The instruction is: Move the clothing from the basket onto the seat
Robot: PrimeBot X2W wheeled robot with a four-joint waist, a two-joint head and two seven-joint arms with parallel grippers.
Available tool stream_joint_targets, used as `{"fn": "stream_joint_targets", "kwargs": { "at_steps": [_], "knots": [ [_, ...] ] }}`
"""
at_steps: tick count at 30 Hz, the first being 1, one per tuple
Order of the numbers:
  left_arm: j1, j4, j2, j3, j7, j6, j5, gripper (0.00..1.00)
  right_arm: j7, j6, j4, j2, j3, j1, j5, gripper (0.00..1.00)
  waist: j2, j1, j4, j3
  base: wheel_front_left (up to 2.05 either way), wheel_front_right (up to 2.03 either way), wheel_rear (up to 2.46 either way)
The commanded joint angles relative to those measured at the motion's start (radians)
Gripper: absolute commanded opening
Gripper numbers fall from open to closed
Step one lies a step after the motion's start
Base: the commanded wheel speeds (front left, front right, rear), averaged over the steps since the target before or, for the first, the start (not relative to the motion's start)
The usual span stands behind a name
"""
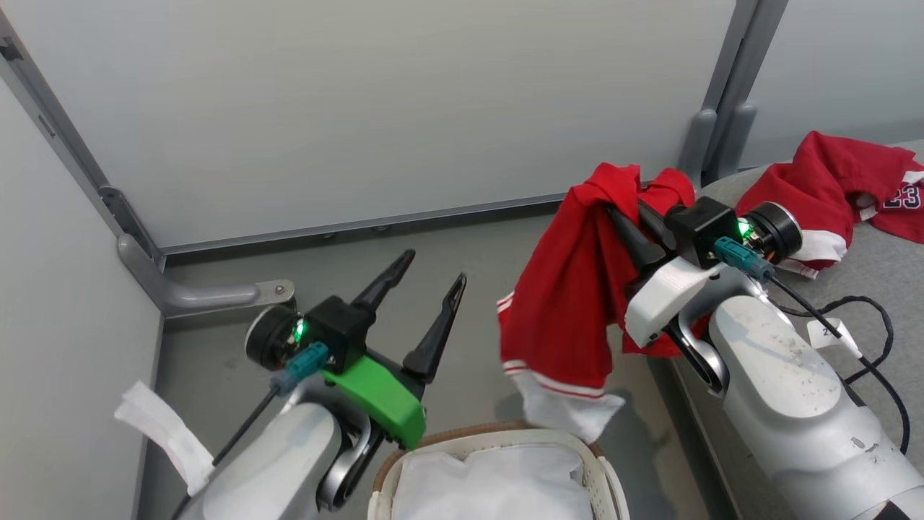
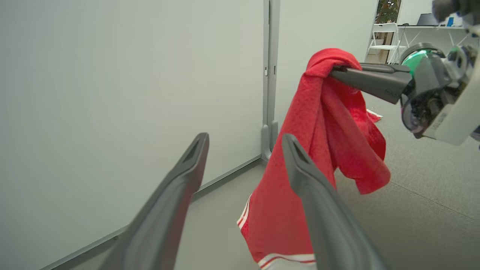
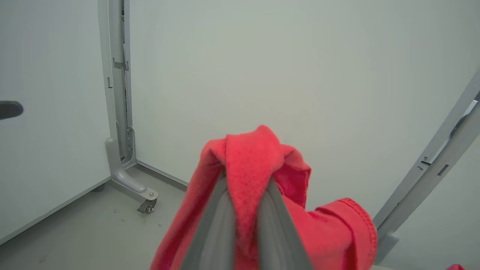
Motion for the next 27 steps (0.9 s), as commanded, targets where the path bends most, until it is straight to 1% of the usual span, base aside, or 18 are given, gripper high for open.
{"fn": "stream_joint_targets", "kwargs": {
  "at_steps": [1,9,13,19,27],
  "knots": [
    [0.05,-0.006,-0.005,0.015,0.0,0.001,0.018,1.0,0.0,-0.001,-0.007,-0.007,-0.015,0.023,-0.006,0.0,0.0,0.0,-0.005,-0.004,0.0,0.0,0.0],
    [0.211,-0.024,-0.039,0.113,0.0,-0.027,0.097,1.0,0.0,-0.001,-0.017,-0.009,-0.066,0.07,-0.033,0.0,0.0,0.0,-0.048,-0.009,0.0,0.0,0.0],
    [0.258,-0.027,-0.063,0.161,-0.001,-0.041,0.146,1.0,0.0,-0.001,-0.024,-0.003,-0.081,0.084,-0.044,0.0,0.0,0.0,-0.088,-0.009,0.0,0.0,0.0],
    [0.289,-0.033,-0.102,0.211,-0.001,-0.065,0.213,1.0,0.0,-0.001,-0.036,-0.003,-0.092,0.084,-0.059,0.0,0.0,0.0,-0.184,0.0,0.0,0.0,0.0],
    [0.309,-0.036,-0.15,0.261,-0.001,-0.088,0.27,1.0,0.0,-0.001,-0.054,-0.018,-0.102,0.082,-0.074,0.0,0.0,0.0,-0.352,0.037,0.0,0.0,0.0]
  ]
}}
